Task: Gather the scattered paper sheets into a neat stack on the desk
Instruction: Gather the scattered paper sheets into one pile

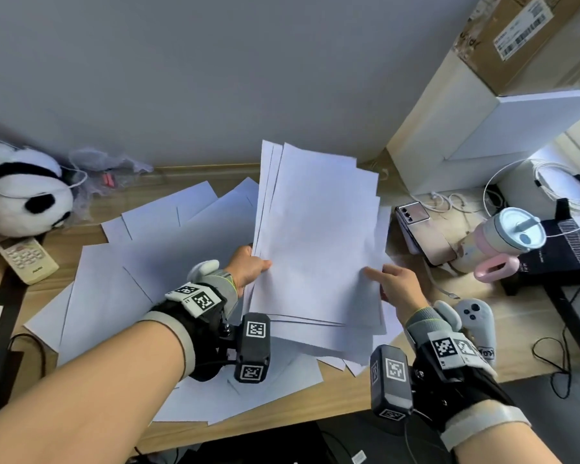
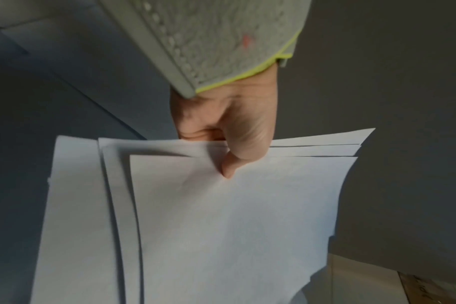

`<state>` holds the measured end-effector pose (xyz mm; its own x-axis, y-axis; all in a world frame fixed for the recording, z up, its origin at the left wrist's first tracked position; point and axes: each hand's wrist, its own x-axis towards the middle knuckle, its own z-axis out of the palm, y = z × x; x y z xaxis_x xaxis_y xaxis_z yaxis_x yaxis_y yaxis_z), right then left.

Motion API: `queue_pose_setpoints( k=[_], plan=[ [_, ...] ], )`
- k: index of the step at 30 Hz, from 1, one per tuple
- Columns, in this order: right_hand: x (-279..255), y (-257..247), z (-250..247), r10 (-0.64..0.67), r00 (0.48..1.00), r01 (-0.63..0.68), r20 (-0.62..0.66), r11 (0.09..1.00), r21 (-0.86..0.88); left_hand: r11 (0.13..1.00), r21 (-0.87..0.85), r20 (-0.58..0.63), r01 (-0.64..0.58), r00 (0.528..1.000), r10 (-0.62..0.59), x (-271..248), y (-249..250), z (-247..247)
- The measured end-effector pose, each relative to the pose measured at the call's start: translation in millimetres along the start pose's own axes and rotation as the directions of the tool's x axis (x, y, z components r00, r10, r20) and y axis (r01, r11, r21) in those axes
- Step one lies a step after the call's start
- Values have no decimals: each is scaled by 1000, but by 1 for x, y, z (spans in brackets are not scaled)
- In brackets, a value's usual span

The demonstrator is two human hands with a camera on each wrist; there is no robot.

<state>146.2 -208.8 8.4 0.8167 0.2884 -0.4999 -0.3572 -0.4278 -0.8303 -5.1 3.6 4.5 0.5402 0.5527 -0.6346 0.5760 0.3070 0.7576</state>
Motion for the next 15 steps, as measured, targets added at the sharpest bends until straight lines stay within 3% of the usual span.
queue_pose_setpoints(
  k=[4, 8, 12, 15],
  plan=[
    [3, 34, -16, 111, 986, -122, -126, 989, -84, 988, 139, -156, 71, 987, -48, 5, -17, -10],
    [-3, 50, -33, 40, 944, -132, -327, 956, -264, 959, 214, -270, 186, 955, -125, 8, -38, -28],
    [-14, 17, -47, -158, 900, 40, -407, 958, -284, 908, 285, -279, 308, 933, -229, 9, -59, -38],
    [-20, -27, -47, -300, 904, 302, -305, 952, -41, 877, 326, -243, 354, 927, -284, 12, -69, -40]
  ],
)
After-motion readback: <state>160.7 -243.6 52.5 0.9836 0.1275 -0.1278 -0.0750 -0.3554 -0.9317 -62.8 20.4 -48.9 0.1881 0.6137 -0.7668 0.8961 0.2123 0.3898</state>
